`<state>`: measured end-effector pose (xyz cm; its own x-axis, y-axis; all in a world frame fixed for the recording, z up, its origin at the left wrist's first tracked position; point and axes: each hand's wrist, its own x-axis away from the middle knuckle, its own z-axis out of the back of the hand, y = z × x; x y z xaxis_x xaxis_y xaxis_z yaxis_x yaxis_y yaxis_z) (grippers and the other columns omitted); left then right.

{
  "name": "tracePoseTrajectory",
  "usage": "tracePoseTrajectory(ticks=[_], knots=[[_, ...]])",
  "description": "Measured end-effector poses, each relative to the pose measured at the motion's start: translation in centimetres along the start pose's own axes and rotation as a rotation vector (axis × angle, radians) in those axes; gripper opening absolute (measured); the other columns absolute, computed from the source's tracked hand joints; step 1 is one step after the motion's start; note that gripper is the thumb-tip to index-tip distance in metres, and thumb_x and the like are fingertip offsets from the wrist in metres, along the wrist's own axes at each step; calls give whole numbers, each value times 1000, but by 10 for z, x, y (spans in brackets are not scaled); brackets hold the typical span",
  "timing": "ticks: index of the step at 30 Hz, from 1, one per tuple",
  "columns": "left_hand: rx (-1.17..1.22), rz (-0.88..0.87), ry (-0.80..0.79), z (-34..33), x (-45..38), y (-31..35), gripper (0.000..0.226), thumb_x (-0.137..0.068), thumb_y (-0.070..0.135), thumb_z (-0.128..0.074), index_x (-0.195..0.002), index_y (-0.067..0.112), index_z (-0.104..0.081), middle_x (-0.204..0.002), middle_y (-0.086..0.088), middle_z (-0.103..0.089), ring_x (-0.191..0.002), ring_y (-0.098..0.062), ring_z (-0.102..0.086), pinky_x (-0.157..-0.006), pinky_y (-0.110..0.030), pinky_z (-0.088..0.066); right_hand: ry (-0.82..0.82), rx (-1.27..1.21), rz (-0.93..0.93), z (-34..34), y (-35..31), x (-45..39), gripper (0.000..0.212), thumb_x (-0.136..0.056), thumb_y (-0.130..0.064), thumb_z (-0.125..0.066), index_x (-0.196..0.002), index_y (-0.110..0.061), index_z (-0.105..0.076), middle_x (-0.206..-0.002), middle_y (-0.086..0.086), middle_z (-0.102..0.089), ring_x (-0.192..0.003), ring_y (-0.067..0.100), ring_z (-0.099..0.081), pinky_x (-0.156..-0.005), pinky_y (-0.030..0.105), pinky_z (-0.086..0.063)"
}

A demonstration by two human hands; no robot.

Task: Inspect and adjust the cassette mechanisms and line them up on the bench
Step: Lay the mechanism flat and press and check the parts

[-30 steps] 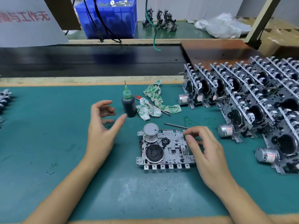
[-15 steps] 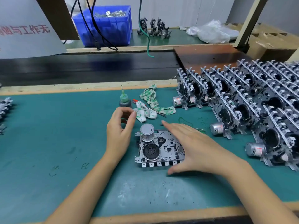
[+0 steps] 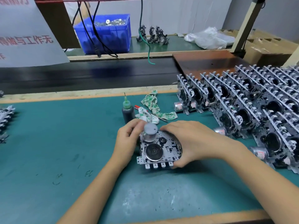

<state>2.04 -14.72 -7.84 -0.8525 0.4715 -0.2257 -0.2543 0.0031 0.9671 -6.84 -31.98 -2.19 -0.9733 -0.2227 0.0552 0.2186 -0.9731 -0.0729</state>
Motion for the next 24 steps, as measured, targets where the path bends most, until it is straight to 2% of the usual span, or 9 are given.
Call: tracePoseTrajectory(ticks=[4,7,9,12,14,16,19,22,24], knots=[[545,313,-189,2,1,8,56,-75,66,-47,-93,23,-78,-107,-6,-70,-102,-23,-63,-87,-31,-49,24,-867,-46,4,-7,6,73,-50,-46,-84,-116,-30,-58,-110,-26,-64,-102,-7,-58,-87,11,-44],[658,404,-261,2,7,9,85,-63,79,-50,-99,5,-68,-110,-24,-42,-98,-34,-38,-88,-40,-32,-84,-1516,39,-10,-20,5,62,-53,-53,-81,-103,-19,-67,-100,-7,-70,-96,10,-65,-88,24,-50],[761,511,-297,2,11,4,93,-51,79,-53,-100,0,-61,-90,-28,-51,-75,-31,-47,-77,-30,-42,-234,-1829,114,-23,-34,-2,70,-59,-61,-77,-111,-15,-67,-108,4,-68,-102,19,-63,-95,33,-49],[1010,615,-380,0,13,7,89,-50,70,-73,-109,7,-50,-37,-7,-51,-29,-11,-47,-37,-15,-46,-372,-2133,56,-38,-41,-11,88,-52,-63,-79,-120,-9,-62,-115,12,-65,-109,24,-60,-100,38,-45],[1099,575,-437,-2,12,12,100,-51,61,-83,-127,3,-54,-84,-22,-71,-72,-23,-71,-69,-35,-60,-364,-2180,-4,-45,-38,-13,104,-48,-55,-84,-128,2,-49,-117,14,-64,-109,26,-61,-96,40,-48],[1167,539,-530,2,11,17,94,-65,57,-78,-134,0,-51,-126,-27,-58,-116,-37,-58,-99,-50,-43,-314,-2111,-94,-48,-31,-12,104,-42,-45,-91,-121,6,-47,-111,11,-67,-102,24,-64,-92,40,-52],[1185,488,-628,6,11,11,84,-77,56,-69,-135,0,-48,-136,-23,-51,-126,-36,-49,-108,-51,-32,-194,-1793,-193,-46,-23,-11,78,-41,-48,-91,-97,-3,-61,-96,7,-71,-91,18,-67,-88,34,-53],[1190,429,-612,8,9,7,81,-81,52,-67,-138,-1,-44,-140,-20,-48,-128,-33,-48,-111,-51,-27,-73,-1473,-264,-38,-12,-14,48,-67,-44,-77,-88,-2,-68,-97,12,-72,-89,19,-68,-91,38,-52],[1279,408,-597,11,6,7,79,-83,46,-68,-139,-4,-41,-140,-24,-46,-128,-37,-47,-111,-52,-27,-87,-1441,-259,-27,-4,-20,52,-68,-58,-59,-84,-11,-74,-92,11,-74,-84,19,-70,-79,30,-56]])
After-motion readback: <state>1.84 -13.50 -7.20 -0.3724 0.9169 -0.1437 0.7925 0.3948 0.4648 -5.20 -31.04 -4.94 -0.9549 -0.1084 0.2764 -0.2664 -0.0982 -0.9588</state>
